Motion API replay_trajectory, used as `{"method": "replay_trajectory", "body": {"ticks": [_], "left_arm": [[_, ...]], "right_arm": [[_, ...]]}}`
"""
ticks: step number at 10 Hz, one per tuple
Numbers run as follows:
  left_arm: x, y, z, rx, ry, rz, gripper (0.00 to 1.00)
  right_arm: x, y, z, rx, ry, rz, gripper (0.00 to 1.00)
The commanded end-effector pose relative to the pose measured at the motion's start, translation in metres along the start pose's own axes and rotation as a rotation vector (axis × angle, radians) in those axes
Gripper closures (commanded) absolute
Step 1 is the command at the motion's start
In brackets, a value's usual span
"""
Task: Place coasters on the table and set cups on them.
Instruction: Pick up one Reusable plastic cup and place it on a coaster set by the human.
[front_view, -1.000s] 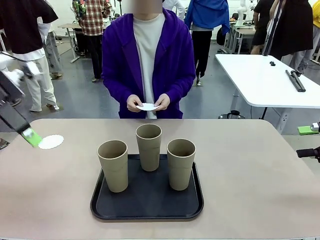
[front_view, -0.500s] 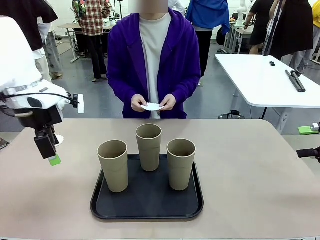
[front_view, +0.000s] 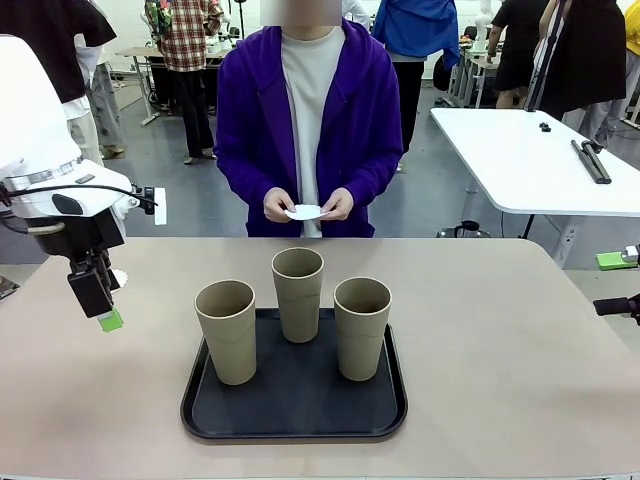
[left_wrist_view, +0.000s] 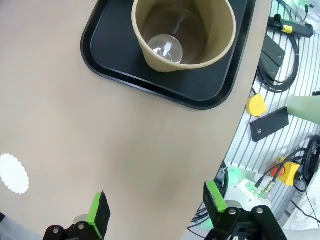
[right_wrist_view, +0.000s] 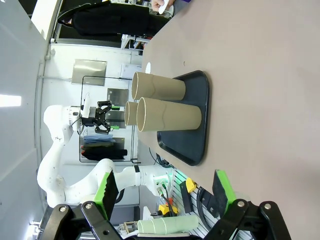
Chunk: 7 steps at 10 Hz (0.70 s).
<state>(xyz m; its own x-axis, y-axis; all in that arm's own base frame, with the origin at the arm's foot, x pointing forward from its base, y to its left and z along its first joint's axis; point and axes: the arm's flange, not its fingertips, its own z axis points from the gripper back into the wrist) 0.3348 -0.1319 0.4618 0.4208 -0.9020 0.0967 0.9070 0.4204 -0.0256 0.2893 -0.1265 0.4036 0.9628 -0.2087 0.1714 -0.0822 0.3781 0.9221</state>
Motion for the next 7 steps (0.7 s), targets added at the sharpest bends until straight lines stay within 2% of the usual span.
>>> {"method": "replay_trajectory", "body": {"ticks": [1,3,5,6,7], "left_arm": [[0.001,0.0,-0.001,0.002,0.004,0.0,0.0],[-0.018,0.031,-0.023,-0.069,-0.29,-0.119,0.0],[-0.027,0.054,-0.039,-0.163,-0.498,-0.239,0.0],[-0.036,0.063,-0.051,-0.207,-0.599,-0.246,0.0],[-0.043,0.075,-0.06,-0.301,-0.711,-0.257,0.0]], "right_arm": [[0.001,0.0,0.0,0.006,-0.003,0.004,0.0],[0.001,0.0,0.0,0.006,-0.003,0.004,0.0],[0.001,0.0,0.0,0.006,-0.003,0.004,0.0],[0.001,0.0,0.0,0.006,-0.003,0.004,0.0],[0.001,0.0,0.0,0.006,-0.003,0.004,0.0]]}}
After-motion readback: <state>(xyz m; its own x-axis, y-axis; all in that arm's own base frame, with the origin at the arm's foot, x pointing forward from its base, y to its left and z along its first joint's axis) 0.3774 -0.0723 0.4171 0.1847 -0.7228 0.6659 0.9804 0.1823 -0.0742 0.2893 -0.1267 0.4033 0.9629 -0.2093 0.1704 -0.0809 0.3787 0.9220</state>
